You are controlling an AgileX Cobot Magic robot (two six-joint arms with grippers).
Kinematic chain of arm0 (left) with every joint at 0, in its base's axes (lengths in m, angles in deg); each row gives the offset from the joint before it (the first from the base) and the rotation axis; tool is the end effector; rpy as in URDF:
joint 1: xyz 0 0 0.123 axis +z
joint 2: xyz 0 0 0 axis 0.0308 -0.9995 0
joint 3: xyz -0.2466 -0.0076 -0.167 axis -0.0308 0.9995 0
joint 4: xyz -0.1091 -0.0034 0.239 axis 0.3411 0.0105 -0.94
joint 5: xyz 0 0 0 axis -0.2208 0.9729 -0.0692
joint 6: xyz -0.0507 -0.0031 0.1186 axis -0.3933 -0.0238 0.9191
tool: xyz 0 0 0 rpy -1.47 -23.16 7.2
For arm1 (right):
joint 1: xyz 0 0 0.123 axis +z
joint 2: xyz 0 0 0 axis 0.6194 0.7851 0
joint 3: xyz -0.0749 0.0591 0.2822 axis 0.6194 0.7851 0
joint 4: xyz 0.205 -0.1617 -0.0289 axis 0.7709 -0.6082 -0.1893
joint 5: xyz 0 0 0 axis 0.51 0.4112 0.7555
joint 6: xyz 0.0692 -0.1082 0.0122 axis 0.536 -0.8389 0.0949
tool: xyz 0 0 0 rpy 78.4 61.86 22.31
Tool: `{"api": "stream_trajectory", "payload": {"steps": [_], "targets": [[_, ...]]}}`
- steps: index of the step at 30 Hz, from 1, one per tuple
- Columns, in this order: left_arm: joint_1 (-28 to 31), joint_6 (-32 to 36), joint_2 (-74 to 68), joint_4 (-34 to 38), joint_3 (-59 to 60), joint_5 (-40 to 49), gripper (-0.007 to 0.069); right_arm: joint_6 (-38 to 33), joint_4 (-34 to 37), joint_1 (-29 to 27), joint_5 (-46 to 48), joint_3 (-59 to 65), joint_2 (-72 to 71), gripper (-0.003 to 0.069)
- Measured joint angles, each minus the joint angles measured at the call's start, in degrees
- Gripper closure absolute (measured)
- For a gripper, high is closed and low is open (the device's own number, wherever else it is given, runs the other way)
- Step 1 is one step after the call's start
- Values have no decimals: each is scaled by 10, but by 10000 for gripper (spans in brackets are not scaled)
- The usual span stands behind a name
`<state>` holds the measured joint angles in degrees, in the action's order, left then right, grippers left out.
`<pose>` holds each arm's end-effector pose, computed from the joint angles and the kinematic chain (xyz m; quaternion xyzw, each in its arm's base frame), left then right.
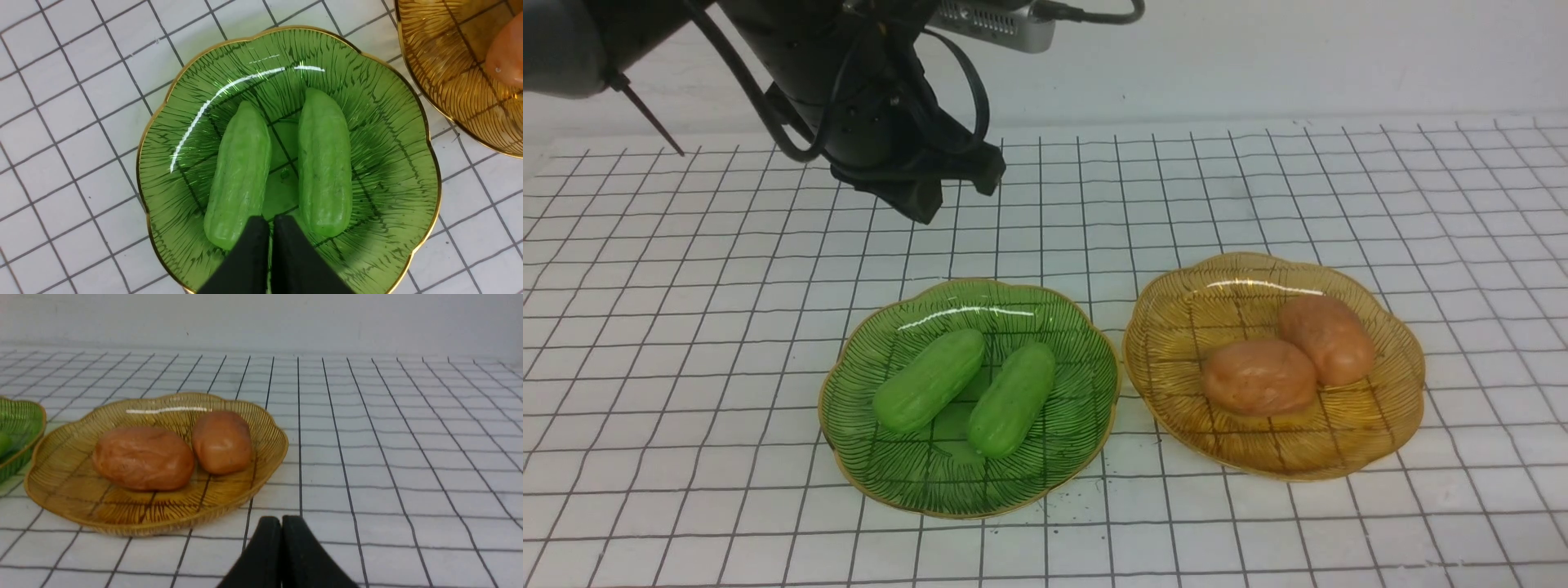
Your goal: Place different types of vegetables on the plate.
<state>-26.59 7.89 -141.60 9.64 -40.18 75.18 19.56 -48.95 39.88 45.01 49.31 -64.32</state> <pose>0.3679 -0.1654 0.3516 0.2205 0.9476 -0.0296 0.2293 0.0881 0.0036 0.1638 -0.0198 0.7973 0.0070 0.6033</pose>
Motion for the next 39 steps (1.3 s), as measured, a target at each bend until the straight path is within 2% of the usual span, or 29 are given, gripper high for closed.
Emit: {"api": "stream_trajectory", "payload": {"steps": [7, 14, 23, 29, 33, 39], "targets": [[0, 0, 38, 0, 0, 0, 632, 0, 0, 5, 3, 2, 0, 673], [0, -19, 79, 2, 0, 1, 632, 0, 0, 52, 5, 2, 0, 673], [0, -21, 149, 2, 27, 1, 632, 0, 0, 51, 5, 2, 0, 673], [0, -21, 249, -4, 150, 2, 632, 0, 0, 50, 5, 2, 0, 673], [0, -26, 333, -33, 238, 2, 632, 0, 0, 50, 5, 2, 0, 673], [0, -92, 544, -97, 404, 2, 632, 0, 0, 50, 5, 2, 0, 673]]}}
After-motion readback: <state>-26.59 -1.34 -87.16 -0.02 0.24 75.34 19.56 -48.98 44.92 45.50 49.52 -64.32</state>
